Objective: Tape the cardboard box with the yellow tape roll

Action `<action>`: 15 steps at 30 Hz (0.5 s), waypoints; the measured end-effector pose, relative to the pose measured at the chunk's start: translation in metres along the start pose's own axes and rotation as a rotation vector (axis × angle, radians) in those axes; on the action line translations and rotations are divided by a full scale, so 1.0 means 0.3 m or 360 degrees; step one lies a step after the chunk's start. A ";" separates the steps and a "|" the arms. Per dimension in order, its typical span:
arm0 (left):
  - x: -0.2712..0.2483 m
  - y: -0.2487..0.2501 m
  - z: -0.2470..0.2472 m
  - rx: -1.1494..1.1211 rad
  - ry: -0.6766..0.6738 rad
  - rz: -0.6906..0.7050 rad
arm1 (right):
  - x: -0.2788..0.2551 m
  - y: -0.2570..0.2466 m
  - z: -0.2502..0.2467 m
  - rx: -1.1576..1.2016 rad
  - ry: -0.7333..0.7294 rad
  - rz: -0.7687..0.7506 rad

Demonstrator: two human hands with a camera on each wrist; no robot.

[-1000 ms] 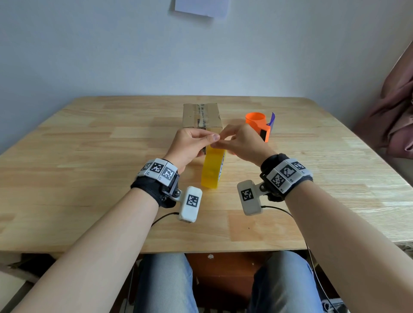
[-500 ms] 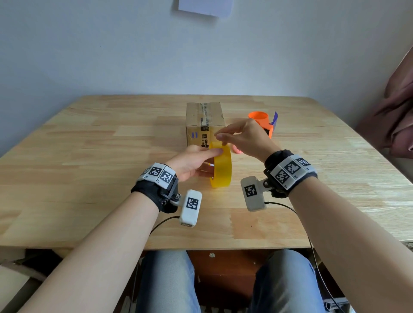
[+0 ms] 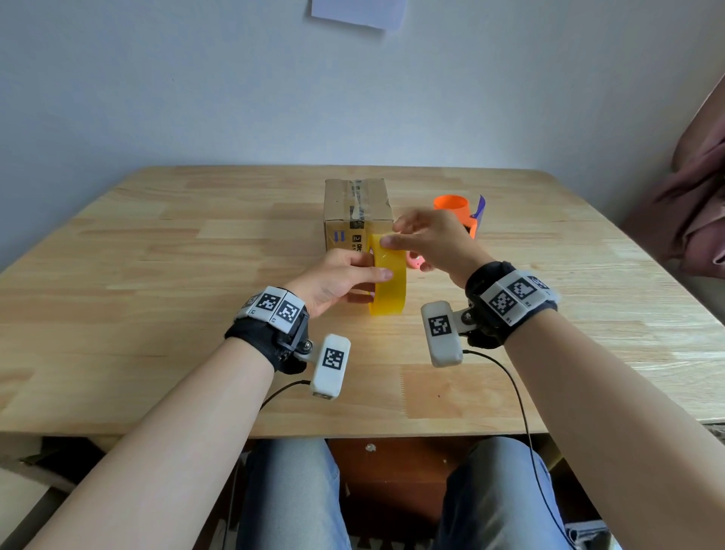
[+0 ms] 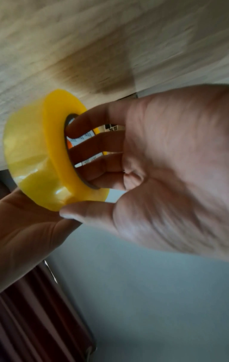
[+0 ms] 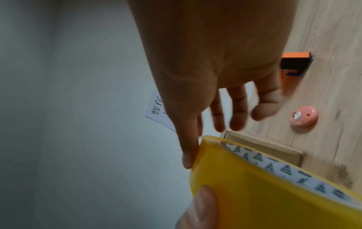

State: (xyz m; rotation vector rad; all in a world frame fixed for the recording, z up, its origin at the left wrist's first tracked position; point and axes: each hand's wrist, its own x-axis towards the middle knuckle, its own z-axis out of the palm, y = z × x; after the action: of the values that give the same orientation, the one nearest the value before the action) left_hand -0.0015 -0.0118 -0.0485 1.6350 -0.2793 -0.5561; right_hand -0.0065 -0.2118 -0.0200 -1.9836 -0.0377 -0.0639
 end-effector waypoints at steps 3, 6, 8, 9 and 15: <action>-0.005 0.001 -0.018 0.0067 0.0030 0.0027 | -0.006 0.011 0.006 -0.0053 -0.0190 0.0393; -0.008 0.005 -0.019 0.0271 0.0057 0.0065 | -0.013 0.022 0.019 0.0219 -0.0333 0.0542; -0.005 0.005 -0.015 0.0337 0.0073 0.0077 | -0.009 0.028 0.021 0.0320 -0.0316 0.0549; -0.005 0.007 -0.011 0.0359 0.0080 0.0084 | -0.010 0.028 0.020 0.0348 -0.0307 0.0540; 0.031 0.014 0.045 0.0337 0.0082 0.0099 | 0.003 0.027 -0.008 0.0344 -0.0154 0.0432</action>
State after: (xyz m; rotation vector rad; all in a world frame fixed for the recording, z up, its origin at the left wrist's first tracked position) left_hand 0.0000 -0.0286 -0.0471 1.8355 -0.3594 -0.4482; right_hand -0.0052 -0.2174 -0.0263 -1.7582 0.1560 0.2040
